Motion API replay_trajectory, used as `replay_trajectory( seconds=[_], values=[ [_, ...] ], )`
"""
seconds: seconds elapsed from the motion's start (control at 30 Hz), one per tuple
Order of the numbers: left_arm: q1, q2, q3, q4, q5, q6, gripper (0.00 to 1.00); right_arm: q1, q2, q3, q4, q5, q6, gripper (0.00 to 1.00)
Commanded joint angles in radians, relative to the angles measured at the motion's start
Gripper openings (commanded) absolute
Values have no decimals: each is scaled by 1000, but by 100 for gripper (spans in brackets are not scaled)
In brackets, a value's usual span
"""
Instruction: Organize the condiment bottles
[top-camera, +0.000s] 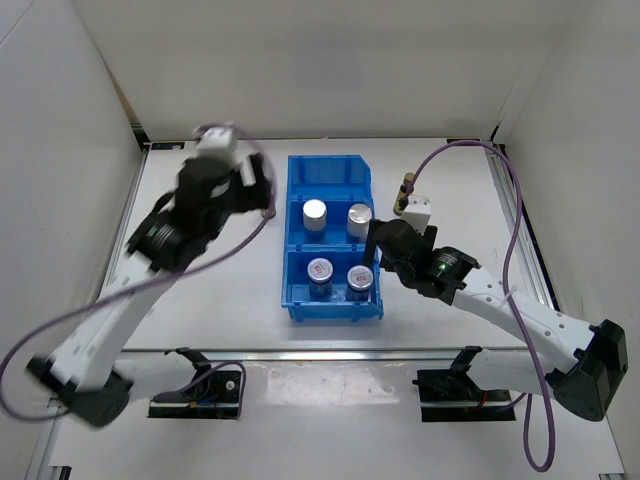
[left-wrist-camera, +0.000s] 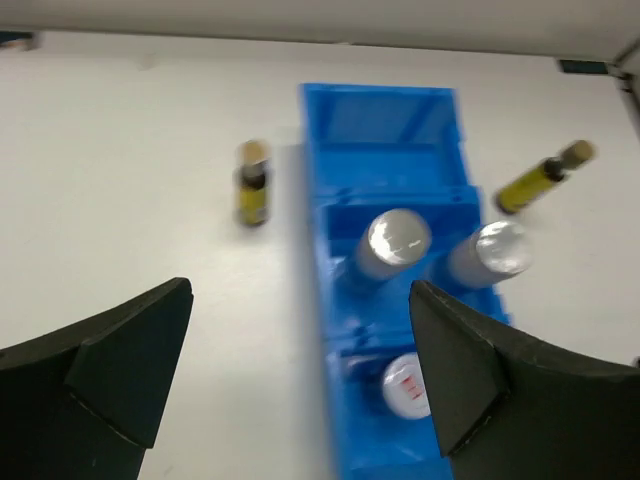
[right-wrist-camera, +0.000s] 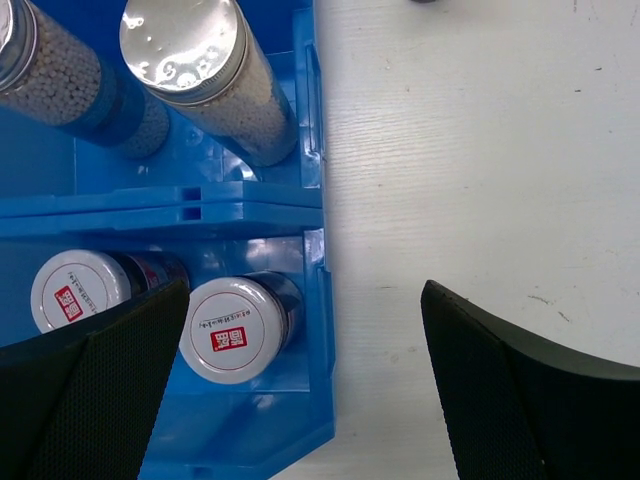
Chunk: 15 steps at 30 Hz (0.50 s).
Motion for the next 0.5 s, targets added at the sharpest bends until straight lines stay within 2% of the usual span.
replay_trajectory(
  seconds=[0.0,0.03,0.1,0.17,0.2,0.3,0.33,0.4,0.47],
  values=[
    [9,-212,-273,-1,-236,27,100,4,5,13,12,37,14,100],
    [19,-311,-335,27,-236,27,100,-7,14,13,-1,37,4,100],
    [39,-388,-480,70,-236,39,100,-16,15,73,-23,72,-67,100],
    [51,-462,-551,70,-236,50,100,-45,42,128,-44,63,-159,100],
    [51,-474,-591,70,-282,50,100,-108,56,201,-53,23,-204,100],
    [24,-474,-581,70,-347,50,100,-241,132,325,-75,-191,-328,100],
    [23,-474,-581,81,-362,41,100,-331,190,412,-84,-254,-359,100],
    [74,-436,-581,97,-352,41,100,-434,311,520,-141,-389,-410,100],
    [123,-393,-565,97,-306,41,100,-479,395,675,-187,-443,-422,100]
  ],
)
